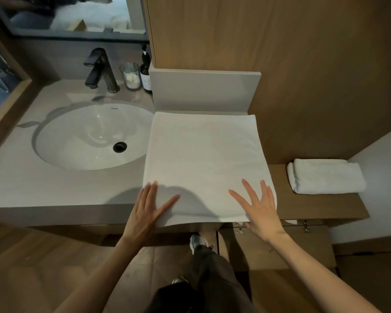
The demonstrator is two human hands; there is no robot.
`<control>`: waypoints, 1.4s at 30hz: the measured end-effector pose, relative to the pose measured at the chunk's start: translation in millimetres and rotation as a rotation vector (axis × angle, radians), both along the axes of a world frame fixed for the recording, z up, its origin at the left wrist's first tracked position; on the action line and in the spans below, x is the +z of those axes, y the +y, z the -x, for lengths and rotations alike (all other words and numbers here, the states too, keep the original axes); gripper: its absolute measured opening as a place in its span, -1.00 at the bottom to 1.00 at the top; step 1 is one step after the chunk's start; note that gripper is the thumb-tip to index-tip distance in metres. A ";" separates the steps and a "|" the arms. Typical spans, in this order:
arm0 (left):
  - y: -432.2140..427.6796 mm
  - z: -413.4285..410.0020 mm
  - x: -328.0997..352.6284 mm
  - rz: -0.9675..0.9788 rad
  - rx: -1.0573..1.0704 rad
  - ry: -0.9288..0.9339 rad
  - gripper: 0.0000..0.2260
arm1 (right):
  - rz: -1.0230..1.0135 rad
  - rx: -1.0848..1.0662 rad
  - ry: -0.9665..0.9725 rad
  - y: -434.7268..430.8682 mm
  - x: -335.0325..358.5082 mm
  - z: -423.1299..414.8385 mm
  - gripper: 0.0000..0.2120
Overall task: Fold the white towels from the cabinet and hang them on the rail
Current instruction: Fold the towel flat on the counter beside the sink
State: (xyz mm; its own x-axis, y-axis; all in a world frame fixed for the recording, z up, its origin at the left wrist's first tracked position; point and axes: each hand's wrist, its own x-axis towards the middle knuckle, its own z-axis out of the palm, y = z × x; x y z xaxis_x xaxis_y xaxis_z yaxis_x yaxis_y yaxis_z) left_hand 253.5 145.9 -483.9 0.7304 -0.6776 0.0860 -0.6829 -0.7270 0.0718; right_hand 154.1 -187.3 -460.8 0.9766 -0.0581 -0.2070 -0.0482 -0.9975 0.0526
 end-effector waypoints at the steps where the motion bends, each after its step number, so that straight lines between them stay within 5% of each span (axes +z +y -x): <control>1: -0.1 -0.8 1.7 0.011 -0.009 -0.016 -0.07 | 0.022 -0.010 -0.034 2.1 -1.6 0.0 0.20; 8: 12.8 -0.5 11.5 0.039 -0.081 -0.009 -0.31 | 0.105 0.006 -0.051 4.1 0.2 -1.2 0.17; 11: 28.0 4.5 16.3 0.042 -0.128 0.052 -0.24 | 0.088 0.037 -0.020 0.0 7.0 1.4 0.09; 15: 39.5 18.2 31.8 0.131 -0.153 0.021 -0.64 | 0.042 0.030 0.021 0.1 20.0 3.5 0.01; 19: 39.9 9.0 35.1 0.130 -0.103 0.040 -0.71 | 0.039 0.010 0.051 16.3 34.8 6.8 -0.05; 22: 27.3 10.2 58.3 0.167 -0.095 0.043 -0.73 | -0.169 0.011 0.053 47.0 53.3 12.2 -0.15; 24: 14.9 17.4 85.8 0.274 -0.079 0.042 -0.77 | -0.359 0.024 -0.042 76.4 71.2 14.7 -0.30; 27: -0.7 17.0 110.8 0.399 -0.103 0.109 -0.56 | -0.541 0.023 -0.257 119.3 96.3 15.6 -0.49; 30: -19.6 17.1 129.0 0.496 -0.130 0.127 -0.62 | -0.667 -0.028 -0.399 140.7 116.3 15.2 -0.60; 42: -103.7 29.4 203.2 0.805 -0.219 0.200 -0.77 | -0.832 -0.109 -0.640 78.9 168.2 27.1 -0.71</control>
State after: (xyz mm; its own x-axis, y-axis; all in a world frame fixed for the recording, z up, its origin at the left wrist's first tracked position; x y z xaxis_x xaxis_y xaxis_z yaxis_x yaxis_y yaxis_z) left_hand 224.1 42.2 -280.7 0.6433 -0.5927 0.4846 -0.7210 -0.2561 0.6439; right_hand 126.9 -108.4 -292.6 0.9158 -0.2287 0.3301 0.0831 -0.6963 -0.7129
